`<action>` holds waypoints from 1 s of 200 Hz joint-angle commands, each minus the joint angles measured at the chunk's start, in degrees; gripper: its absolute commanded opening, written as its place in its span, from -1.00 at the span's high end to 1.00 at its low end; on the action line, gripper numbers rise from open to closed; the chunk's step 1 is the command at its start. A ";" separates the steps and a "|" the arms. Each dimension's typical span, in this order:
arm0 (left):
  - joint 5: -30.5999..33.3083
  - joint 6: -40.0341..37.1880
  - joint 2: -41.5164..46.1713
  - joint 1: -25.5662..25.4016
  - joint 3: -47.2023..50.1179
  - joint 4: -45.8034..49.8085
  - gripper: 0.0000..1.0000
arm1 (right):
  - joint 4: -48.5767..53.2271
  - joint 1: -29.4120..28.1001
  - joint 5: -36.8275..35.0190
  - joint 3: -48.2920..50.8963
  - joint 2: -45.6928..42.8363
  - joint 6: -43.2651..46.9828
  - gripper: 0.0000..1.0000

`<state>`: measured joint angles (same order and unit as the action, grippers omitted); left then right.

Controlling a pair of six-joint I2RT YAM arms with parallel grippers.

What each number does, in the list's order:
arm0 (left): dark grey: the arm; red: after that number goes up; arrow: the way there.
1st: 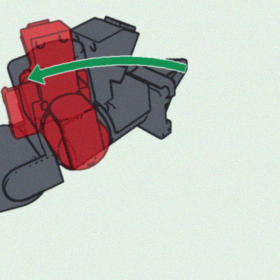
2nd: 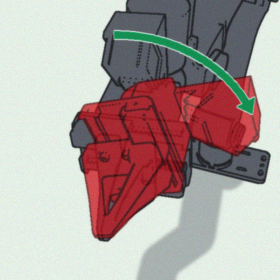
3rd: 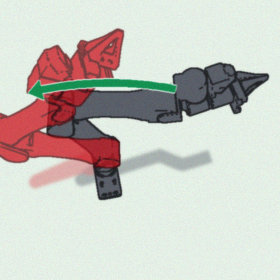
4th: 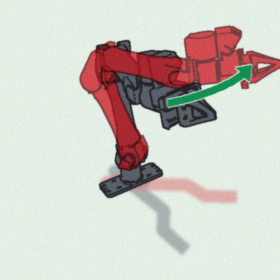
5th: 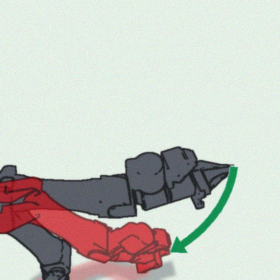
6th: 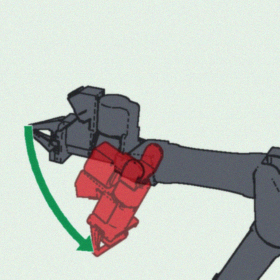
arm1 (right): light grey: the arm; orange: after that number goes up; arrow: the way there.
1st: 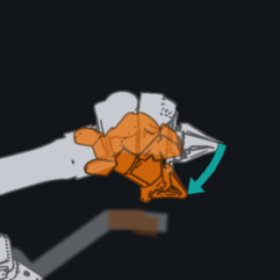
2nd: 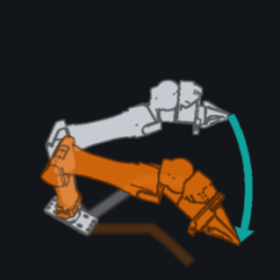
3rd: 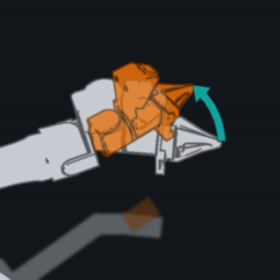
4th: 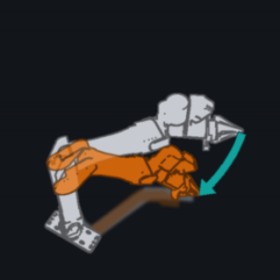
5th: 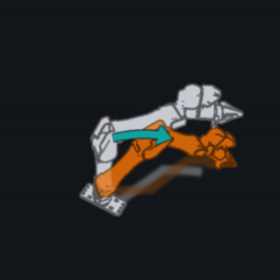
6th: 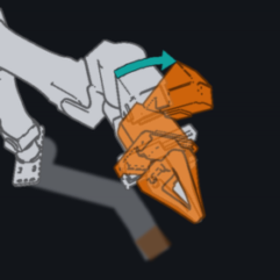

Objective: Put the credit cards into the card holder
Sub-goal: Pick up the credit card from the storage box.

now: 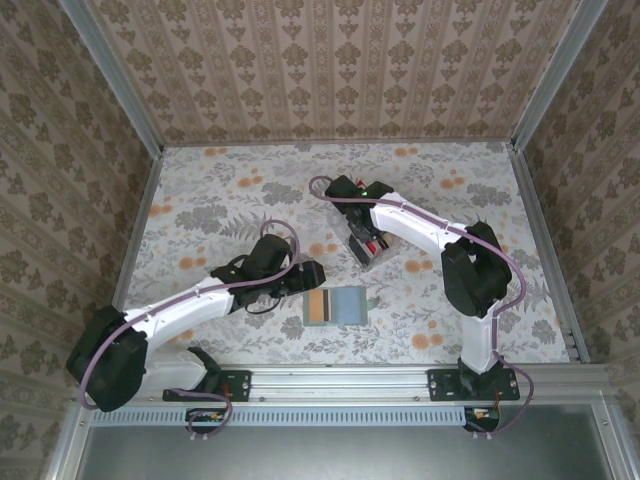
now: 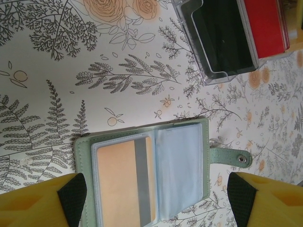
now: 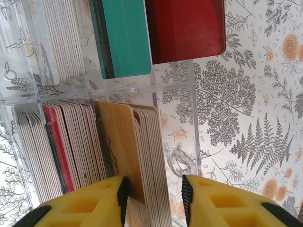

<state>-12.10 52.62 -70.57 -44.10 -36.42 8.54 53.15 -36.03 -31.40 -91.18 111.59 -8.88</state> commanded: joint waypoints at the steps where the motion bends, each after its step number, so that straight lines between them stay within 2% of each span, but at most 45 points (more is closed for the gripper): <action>1: -0.73 -0.59 -0.45 0.46 -1.34 -0.54 -0.62 | 1.52 -0.16 -3.03 0.53 -2.31 0.82 0.28; 94: -0.92 -0.44 -0.85 0.41 -1.63 -0.60 -0.62 | 1.86 -1.06 -6.38 0.24 -1.72 1.35 0.29; 112: -0.92 -0.49 -0.89 0.42 -1.56 -0.62 -0.62 | 1.70 -1.06 -5.20 0.38 -1.81 1.84 0.52; 200: -1.00 -0.33 -1.13 0.41 -1.72 -0.62 -0.62 | 1.33 -1.98 -7.69 0.38 -1.79 2.45 0.53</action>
<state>-12.43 52.64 -71.22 -44.10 -36.42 8.16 53.12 -37.63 -35.86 -91.11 111.59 -7.40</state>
